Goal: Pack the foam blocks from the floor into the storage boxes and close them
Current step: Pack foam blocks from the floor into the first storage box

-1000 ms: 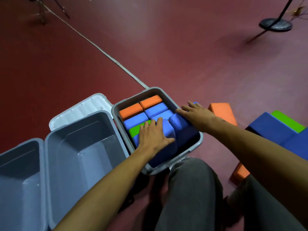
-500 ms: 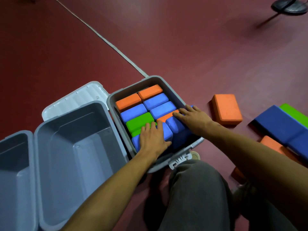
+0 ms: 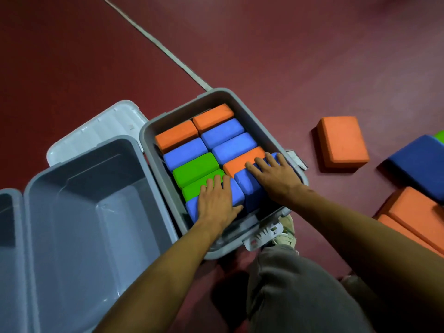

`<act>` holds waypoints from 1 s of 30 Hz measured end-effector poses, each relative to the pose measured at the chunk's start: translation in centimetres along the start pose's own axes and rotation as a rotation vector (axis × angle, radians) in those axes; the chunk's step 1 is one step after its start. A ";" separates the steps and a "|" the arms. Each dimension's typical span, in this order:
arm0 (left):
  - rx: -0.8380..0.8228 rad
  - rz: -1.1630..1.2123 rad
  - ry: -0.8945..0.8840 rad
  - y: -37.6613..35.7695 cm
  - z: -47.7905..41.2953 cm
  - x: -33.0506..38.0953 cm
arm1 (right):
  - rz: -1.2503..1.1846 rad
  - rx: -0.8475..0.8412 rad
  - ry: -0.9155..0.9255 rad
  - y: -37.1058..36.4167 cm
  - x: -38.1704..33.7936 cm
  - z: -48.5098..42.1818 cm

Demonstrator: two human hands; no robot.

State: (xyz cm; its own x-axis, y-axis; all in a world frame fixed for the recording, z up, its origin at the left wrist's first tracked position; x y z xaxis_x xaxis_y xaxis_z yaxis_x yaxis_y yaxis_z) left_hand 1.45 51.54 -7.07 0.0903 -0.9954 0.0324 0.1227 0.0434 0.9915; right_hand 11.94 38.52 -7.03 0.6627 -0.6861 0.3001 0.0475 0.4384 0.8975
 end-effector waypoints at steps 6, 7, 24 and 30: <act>-0.087 0.001 0.028 -3.1 -0.3 -0.2 | -0.028 0.030 0.032 -2.4 -0.5 -0.6; -0.125 -0.004 0.054 -3.8 -0.4 -0.2 | -0.057 0.029 0.036 -3.0 -0.5 -0.6; -0.280 0.197 0.092 -7.8 -0.2 -0.4 | -0.181 -0.069 0.027 -6.5 -2.7 -0.9; -0.346 0.234 0.086 -7.9 -0.5 -0.5 | -0.169 -0.067 0.028 -6.8 -2.9 -1.0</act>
State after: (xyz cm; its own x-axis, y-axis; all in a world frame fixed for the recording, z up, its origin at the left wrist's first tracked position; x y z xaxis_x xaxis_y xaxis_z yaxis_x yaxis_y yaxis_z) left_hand 0.93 51.77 -14.99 0.2356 -0.9452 0.2261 0.4126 0.3079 0.8573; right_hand 10.44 38.03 -14.34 0.6617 -0.7372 0.1372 0.2085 0.3566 0.9107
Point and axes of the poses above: each hand's wrist, its own z-axis away from the middle knuckle, its own y-axis out of the back of the hand, x = y × z, the point moved 5 cm from there along -z, towards the middle knuckle, and after that the axes turned 10 degrees about -y, right-handed, at the moved point
